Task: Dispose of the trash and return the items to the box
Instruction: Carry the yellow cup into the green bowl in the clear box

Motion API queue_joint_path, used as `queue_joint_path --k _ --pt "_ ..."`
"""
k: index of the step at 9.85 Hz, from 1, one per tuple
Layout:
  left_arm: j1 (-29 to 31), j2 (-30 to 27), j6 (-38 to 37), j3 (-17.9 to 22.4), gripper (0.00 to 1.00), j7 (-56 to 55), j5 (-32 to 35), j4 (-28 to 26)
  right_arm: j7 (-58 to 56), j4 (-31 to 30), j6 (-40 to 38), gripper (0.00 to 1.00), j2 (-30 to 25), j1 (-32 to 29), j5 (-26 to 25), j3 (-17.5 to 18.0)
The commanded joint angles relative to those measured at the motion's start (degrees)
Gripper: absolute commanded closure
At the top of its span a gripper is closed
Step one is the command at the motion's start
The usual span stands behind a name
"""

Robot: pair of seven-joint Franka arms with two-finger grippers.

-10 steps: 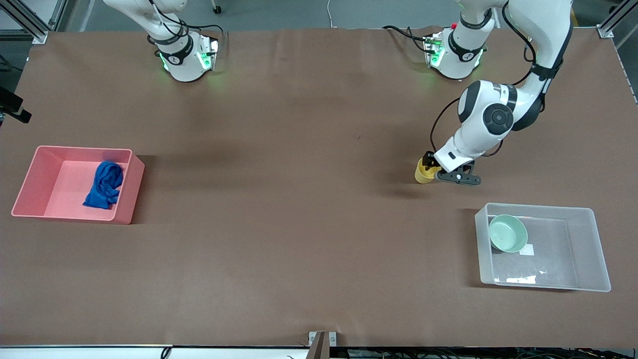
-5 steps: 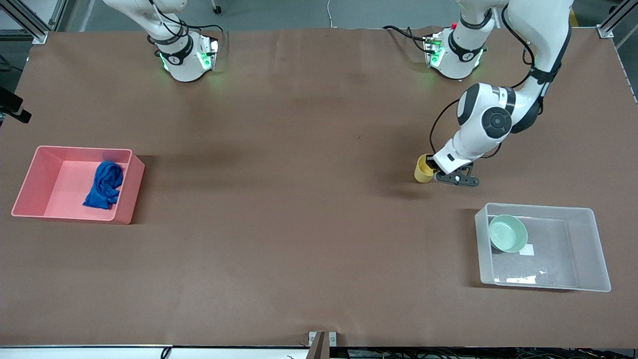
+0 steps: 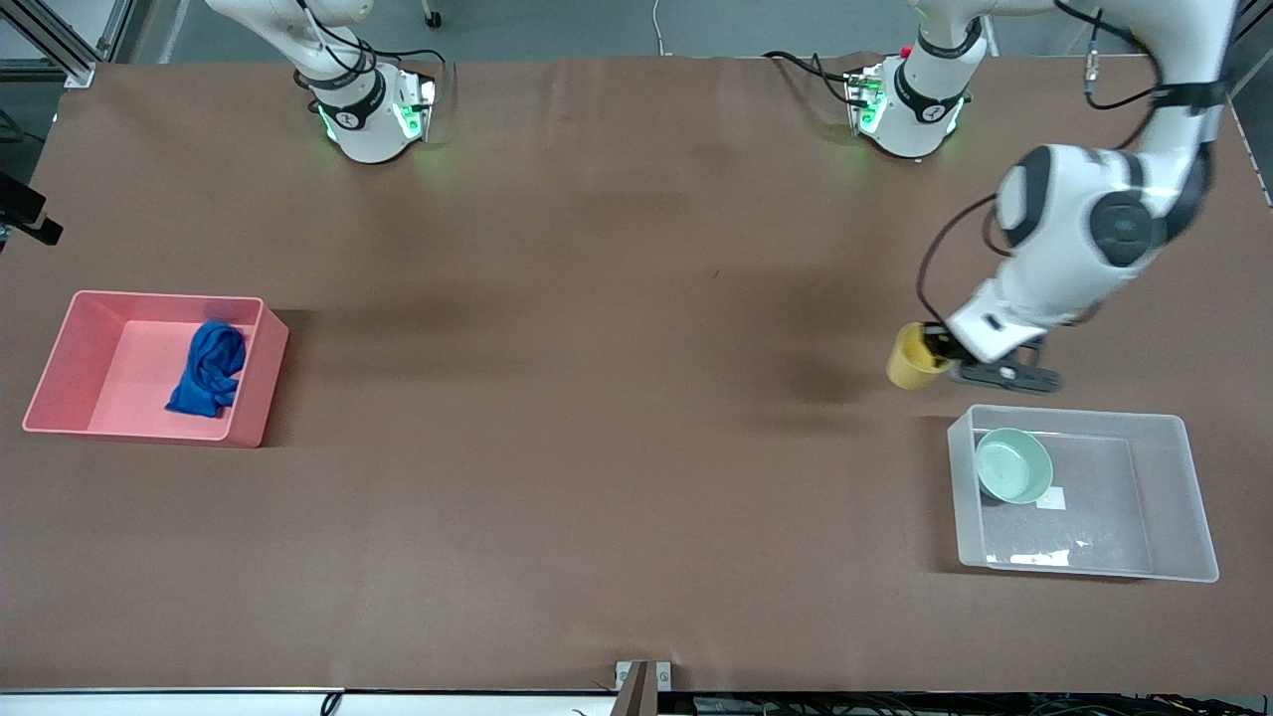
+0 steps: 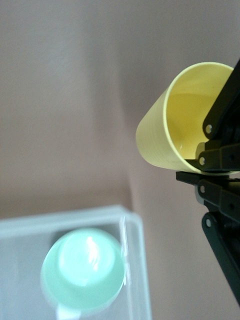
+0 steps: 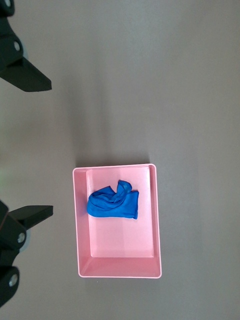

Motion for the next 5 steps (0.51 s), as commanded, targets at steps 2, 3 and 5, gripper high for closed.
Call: queue_joint_path --k 2,3,5 --pt "0.18 11.60 -2.56 6.52 0.99 4.89 1.03 13.71 -0.11 0.38 -0.68 0.00 -0.12 1.19 -0.64 -0.81" --pt "0.18 15.20 -2.73 7.93 0.99 6.99 0.77 18.10 -0.11 0.38 -0.68 0.00 -0.03 1.29 -0.55 -1.08" --pt "0.44 21.80 -3.00 10.39 0.99 8.68 0.24 24.44 -0.20 0.38 -0.68 0.00 -0.03 0.85 -0.55 -0.99"
